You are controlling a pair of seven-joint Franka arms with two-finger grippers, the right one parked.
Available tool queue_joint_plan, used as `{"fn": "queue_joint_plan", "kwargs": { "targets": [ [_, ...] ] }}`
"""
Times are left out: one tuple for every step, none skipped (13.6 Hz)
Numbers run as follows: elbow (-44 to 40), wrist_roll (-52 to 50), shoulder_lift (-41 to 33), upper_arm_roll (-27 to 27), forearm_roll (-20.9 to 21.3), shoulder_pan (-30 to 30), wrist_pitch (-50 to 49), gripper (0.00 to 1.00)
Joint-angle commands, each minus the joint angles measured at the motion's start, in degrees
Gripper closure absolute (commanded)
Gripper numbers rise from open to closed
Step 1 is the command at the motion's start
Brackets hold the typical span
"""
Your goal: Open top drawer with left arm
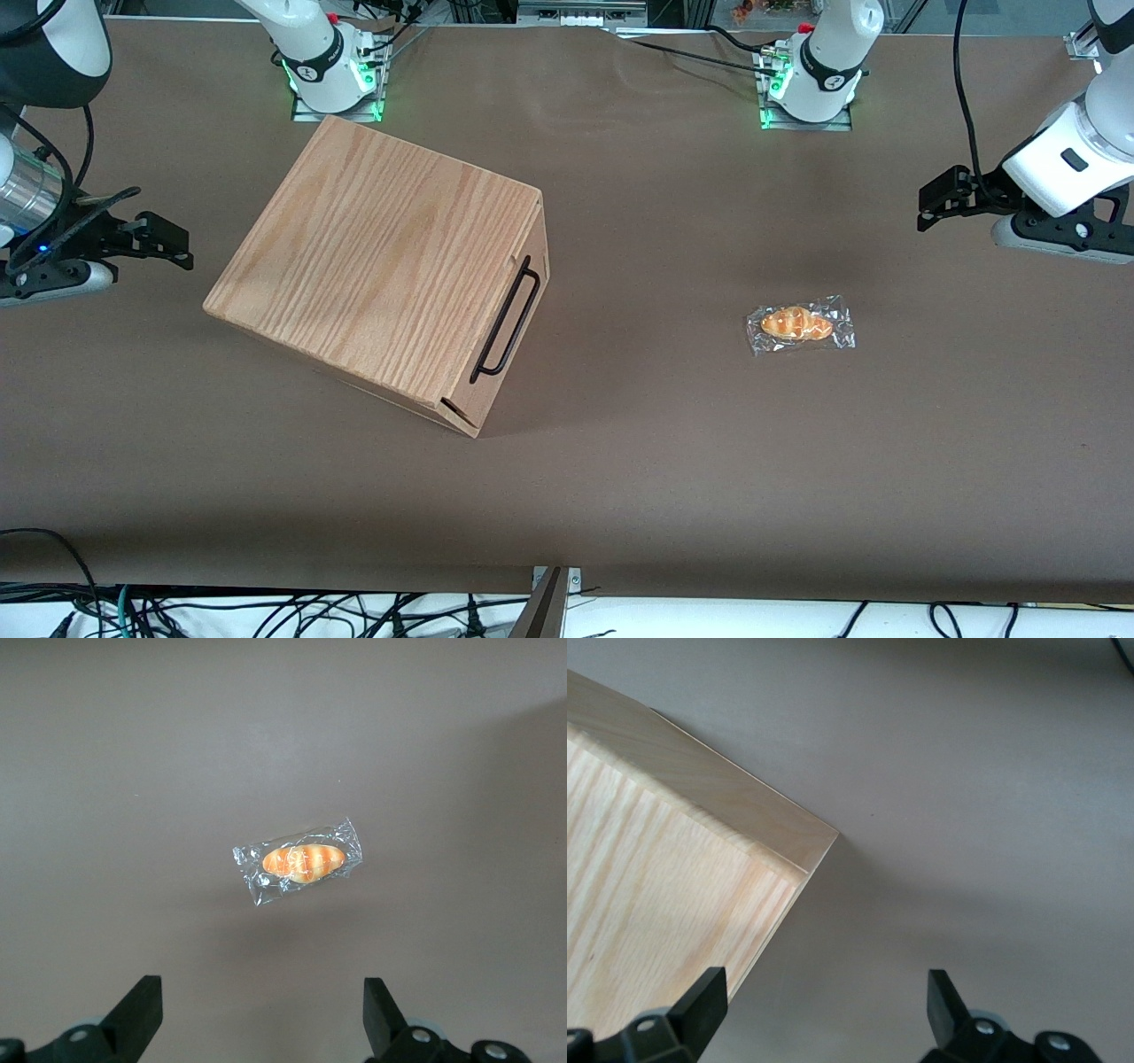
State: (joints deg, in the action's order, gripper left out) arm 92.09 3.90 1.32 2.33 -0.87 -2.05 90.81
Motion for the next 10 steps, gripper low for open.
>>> {"fn": "queue_joint_plan", "kwargs": {
  "targets": [
    [-1.92, -0.03, 0.88, -0.04, 1.49, 0.11, -1.16, 0.00],
    [-1.92, -0.03, 0.97, -0.04, 1.49, 0.21, -1.16, 0.00],
    [-1.92, -0.03, 0.88, -0.04, 1.57, 0.12, -1.33, 0.00],
    [-1.92, -0.03, 0.97, -0.04, 1.49, 0.21, -1.51, 0.00],
    [-1.92, 0.06, 0.97, -0.04, 1.49, 0.12, -1.51, 0.00],
    [-1.92, 0.06, 0.97, -0.04, 1.49, 0.21, -1.51, 0.00],
    [-1.92, 0.06, 0.97, -0.04, 1.40, 0.12, -1.51, 0.00],
    [-1.92, 0.06, 0.97, -0.04, 1.40, 0.12, -1.51, 0.00],
    [-1.83, -0.03, 0.97, -0.04, 1.48, 0.12, -1.51, 0.00],
    [-1.74, -0.38, 0.97, 0.05, 1.49, 0.12, -1.51, 0.00]
  ]
}}
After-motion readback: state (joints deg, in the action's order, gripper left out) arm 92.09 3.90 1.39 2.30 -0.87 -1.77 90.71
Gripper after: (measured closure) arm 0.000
